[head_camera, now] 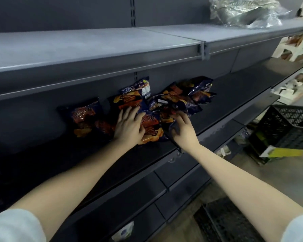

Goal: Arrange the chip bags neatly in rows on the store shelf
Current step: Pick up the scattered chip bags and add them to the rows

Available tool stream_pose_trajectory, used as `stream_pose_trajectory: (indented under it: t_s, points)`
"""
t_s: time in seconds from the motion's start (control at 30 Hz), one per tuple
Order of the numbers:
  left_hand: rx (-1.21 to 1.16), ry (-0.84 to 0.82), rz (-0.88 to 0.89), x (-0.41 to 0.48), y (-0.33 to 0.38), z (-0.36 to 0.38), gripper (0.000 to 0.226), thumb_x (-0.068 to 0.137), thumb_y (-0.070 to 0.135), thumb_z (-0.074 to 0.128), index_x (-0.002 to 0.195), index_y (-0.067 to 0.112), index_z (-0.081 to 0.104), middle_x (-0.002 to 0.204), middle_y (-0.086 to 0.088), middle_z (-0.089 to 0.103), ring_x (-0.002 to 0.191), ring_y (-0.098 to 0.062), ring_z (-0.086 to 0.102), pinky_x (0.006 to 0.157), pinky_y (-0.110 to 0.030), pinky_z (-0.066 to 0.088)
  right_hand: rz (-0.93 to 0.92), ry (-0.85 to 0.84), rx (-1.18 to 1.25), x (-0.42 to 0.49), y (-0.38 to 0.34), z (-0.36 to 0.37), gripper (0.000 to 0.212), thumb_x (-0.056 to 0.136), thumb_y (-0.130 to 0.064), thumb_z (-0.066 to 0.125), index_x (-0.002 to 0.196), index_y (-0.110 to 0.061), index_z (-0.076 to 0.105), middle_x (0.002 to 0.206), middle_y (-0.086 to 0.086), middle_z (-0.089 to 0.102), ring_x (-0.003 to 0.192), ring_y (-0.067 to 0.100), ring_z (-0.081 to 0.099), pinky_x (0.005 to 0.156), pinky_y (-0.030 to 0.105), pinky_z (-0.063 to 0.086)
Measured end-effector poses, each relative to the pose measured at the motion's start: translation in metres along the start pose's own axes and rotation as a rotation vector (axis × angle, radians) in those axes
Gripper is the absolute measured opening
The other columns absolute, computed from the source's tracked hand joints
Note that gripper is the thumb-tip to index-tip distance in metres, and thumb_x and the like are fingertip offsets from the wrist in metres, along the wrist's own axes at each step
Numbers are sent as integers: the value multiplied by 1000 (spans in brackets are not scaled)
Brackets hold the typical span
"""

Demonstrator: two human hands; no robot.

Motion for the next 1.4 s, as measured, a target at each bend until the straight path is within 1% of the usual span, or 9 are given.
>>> stream_pose_trajectory:
  t_s: [0.23, 0.4, 0.6, 0.77, 0.9, 1.1, 1.17, 1.3, 1.4]
  points:
    - [-20, 0, 51, 50, -6, 14, 53, 88, 30, 53, 138, 19, 41, 149, -4, 32, 141, -24, 21, 117, -44, 6, 51, 67, -76, 49, 17, 6, 52, 78, -2, 59, 129, -9, 51, 139, 14, 41, 130, 35, 35, 107, 44, 35]
    - [-68, 32, 95, 84, -6, 16, 49, 85, 27, 55, 133, 17, 47, 138, -5, 46, 132, -24, 35, 116, -45, 11, 39, 279, -358, 87, 25, -8, 38, 81, -26, 46, 109, -4, 59, 111, 18, 53, 99, 37, 47, 84, 45, 41]
    - [-123, 48, 98, 96, -1, 36, 45, 83, 25, 58, 127, 15, 53, 132, -5, 53, 128, -23, 43, 114, -47, 16, -150, 307, -733, 116, 65, 3, 54, 78, -47, 52, 114, -7, 62, 104, 14, 61, 91, 32, 45, 73, 40, 44]
    - [-78, 35, 29, 103, 2, 48, 41, 81, 23, 59, 121, 14, 58, 125, -6, 58, 120, -26, 49, 113, -48, 22, -395, 267, -910, 135, 87, 18, 41, 63, -37, 74, 94, -10, 71, 94, 8, 64, 88, 27, 36, 67, 34, 43]
    - [-46, 1, -6, 105, 12, 47, 39, 83, 23, 58, 121, 14, 58, 126, -6, 57, 122, -26, 48, 113, -47, 18, -380, 296, -856, 137, 100, 20, 36, 63, -21, 75, 99, -16, 72, 97, 6, 63, 89, 28, 39, 78, 39, 37]
    - [-99, 146, -92, 102, 21, 38, 37, 84, 21, 58, 119, 10, 56, 123, -10, 59, 115, -31, 52, 105, -45, 28, -361, 429, -501, 133, 113, -10, 27, 81, -16, 62, 107, -22, 70, 98, 7, 63, 92, 27, 36, 72, 45, 41]
    - [-246, 187, -150, 97, 29, 34, 39, 87, 18, 58, 124, 9, 52, 123, -12, 58, 115, -30, 52, 101, -40, 35, -356, 474, -337, 130, 113, -17, 29, 83, -13, 60, 108, -24, 69, 101, 7, 64, 94, 26, 36, 75, 47, 41]
    - [-602, 228, -311, 85, 38, 23, 41, 91, 15, 55, 130, 8, 45, 128, 2, 51, 120, -9, 44, 100, -8, 30, -304, 581, -57, 120, 108, -29, 36, 81, -7, 62, 108, -29, 68, 105, 6, 63, 101, 23, 39, 84, 50, 40]
    - [-1070, 233, -562, 79, 40, 8, 40, 95, 14, 49, 134, 7, 42, 127, -5, 53, 113, -12, 53, 100, -19, 41, -431, 627, 23, 118, 90, -35, 42, 78, -1, 65, 107, -31, 68, 109, 2, 59, 102, 22, 41, 86, 52, 41]
Point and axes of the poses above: each hand's wrist, its own x-axis towards the middle knuckle, its own z-axis out of the palm, y = z × x, the point moved 2 cm from there along x, towards the middle knuckle
